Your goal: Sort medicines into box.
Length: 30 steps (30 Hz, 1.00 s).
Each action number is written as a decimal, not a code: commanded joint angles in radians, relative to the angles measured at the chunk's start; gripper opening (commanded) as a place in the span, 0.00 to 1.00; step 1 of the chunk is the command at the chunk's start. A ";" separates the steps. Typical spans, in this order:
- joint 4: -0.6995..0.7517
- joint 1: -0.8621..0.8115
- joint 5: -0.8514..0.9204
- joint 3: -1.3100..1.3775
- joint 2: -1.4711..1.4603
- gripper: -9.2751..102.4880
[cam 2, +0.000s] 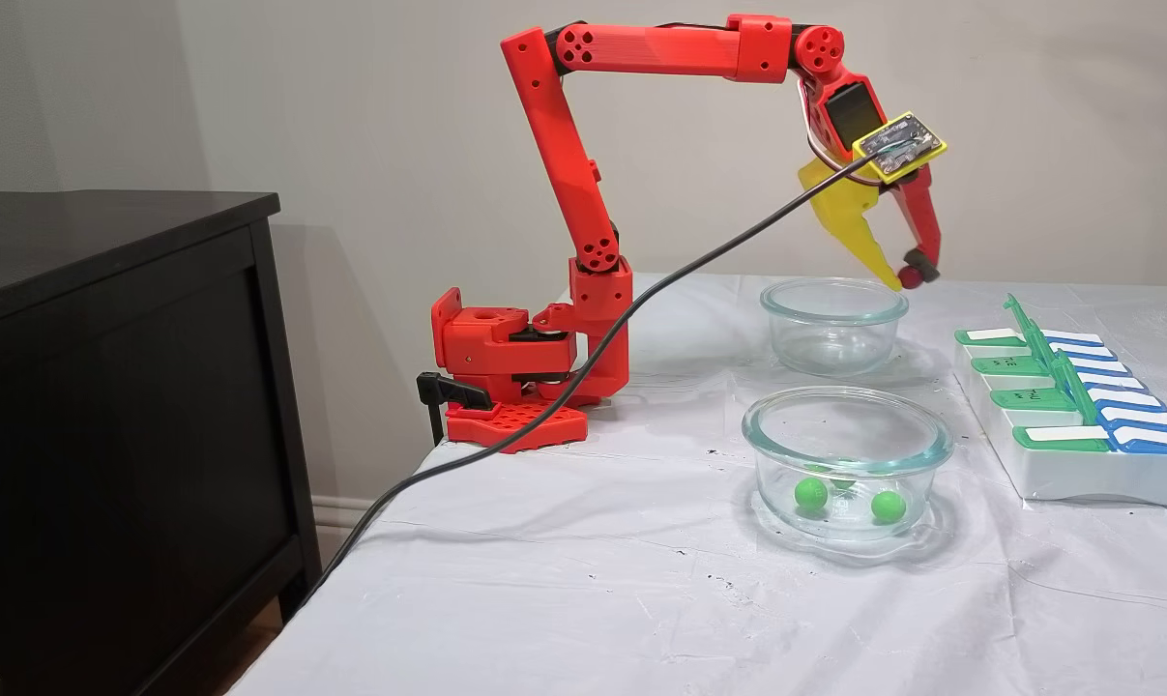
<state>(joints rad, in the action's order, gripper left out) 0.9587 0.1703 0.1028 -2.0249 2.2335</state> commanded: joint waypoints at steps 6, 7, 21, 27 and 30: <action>-0.109 -0.201 0.067 0.130 -0.055 0.08; -0.120 -0.216 0.075 0.137 -0.072 0.08; -0.123 -0.298 0.173 0.178 -0.204 0.08; -0.222 -0.308 0.186 0.179 -0.265 0.08; -0.273 -0.313 0.190 0.193 -0.301 0.08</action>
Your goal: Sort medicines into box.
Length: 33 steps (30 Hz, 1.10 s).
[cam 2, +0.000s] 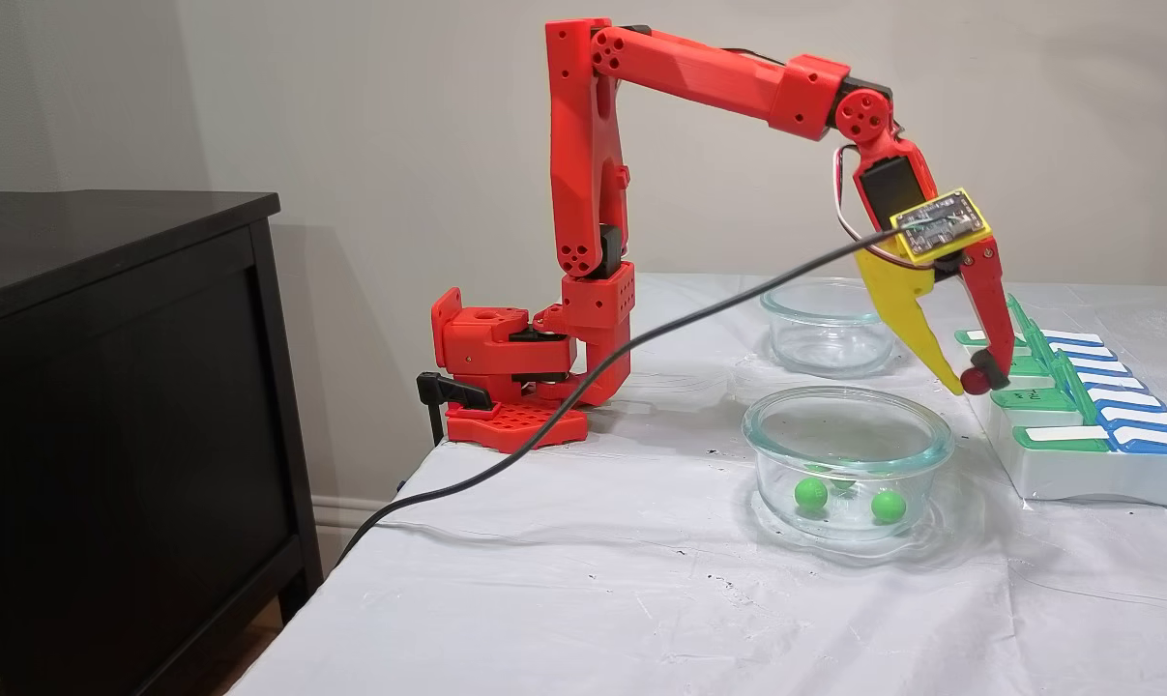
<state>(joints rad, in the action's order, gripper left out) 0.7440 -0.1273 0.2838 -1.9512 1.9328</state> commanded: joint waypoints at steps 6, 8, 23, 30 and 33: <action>-0.086 -0.012 0.017 0.155 -0.035 0.08; -0.115 -0.009 0.017 0.146 -0.038 0.08; -0.138 0.025 0.078 0.112 -0.058 0.08; -0.170 0.038 0.104 0.103 -0.071 0.08; -0.201 0.041 0.109 0.097 -0.077 0.08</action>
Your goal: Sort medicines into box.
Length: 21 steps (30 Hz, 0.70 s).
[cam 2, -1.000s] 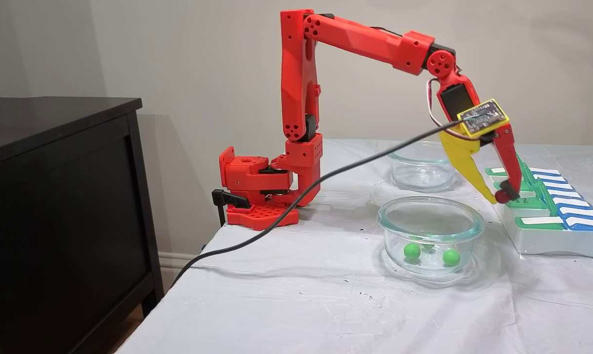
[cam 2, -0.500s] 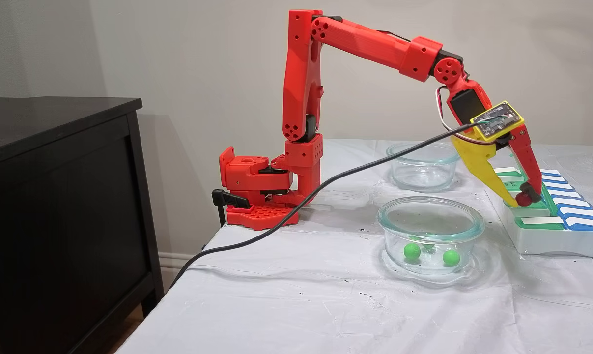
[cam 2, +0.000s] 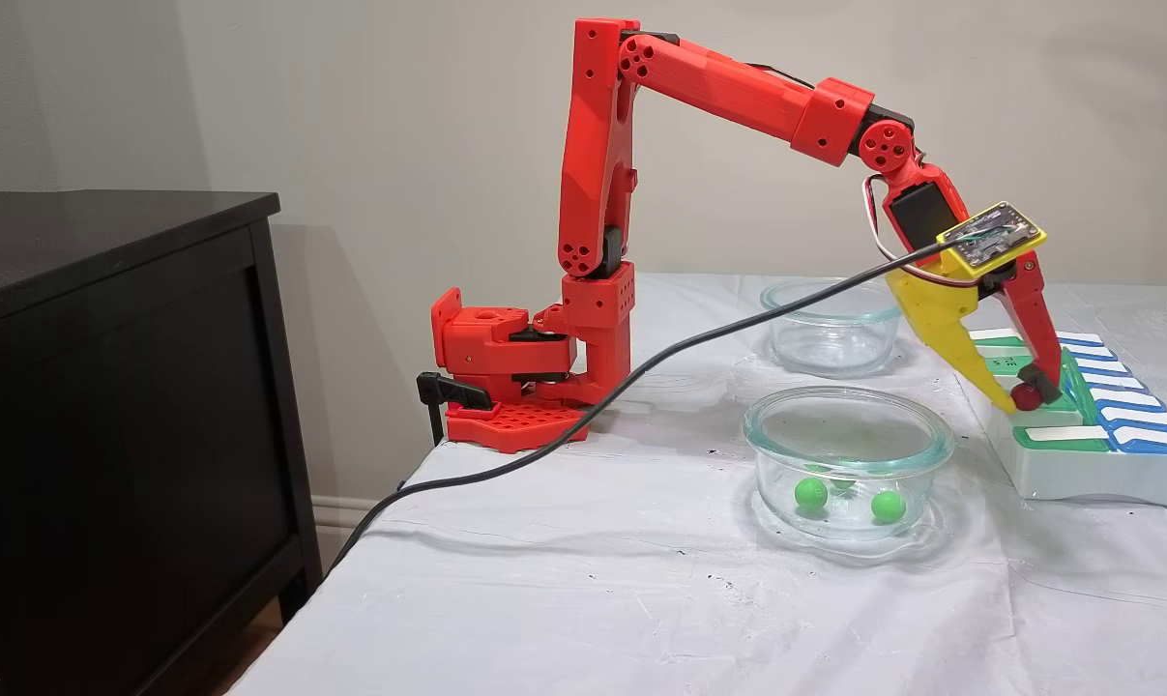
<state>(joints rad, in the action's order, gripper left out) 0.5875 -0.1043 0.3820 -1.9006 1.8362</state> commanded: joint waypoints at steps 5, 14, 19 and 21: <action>-0.095 0.021 0.048 0.025 0.014 0.14; -0.087 0.020 0.043 0.011 0.005 0.23; -0.066 0.021 0.046 0.006 0.020 0.28; -0.048 0.018 0.051 0.012 0.037 0.27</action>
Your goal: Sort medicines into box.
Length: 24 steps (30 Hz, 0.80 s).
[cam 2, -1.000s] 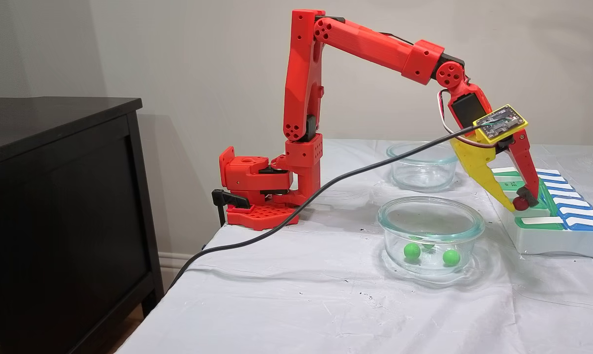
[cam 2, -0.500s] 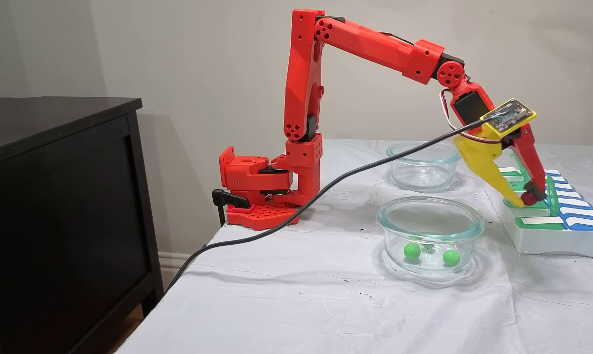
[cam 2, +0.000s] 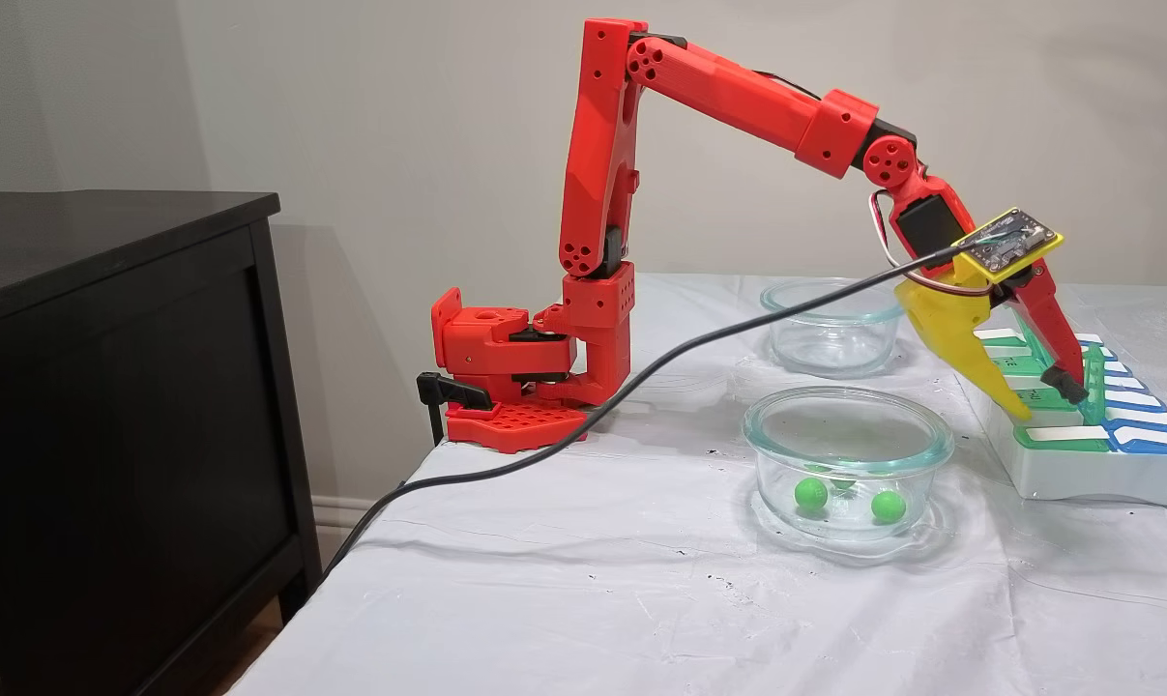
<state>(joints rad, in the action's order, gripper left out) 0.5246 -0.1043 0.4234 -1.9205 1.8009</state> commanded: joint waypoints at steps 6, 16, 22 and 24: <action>0.175 -0.014 0.081 0.087 0.158 0.15; 0.609 -0.114 0.321 0.370 0.161 0.08; 0.804 -0.178 0.465 0.466 0.161 0.08; 0.870 -0.186 0.535 0.471 0.158 0.08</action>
<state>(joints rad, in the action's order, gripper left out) 1.2901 -0.2746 0.8483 -1.5677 1.8745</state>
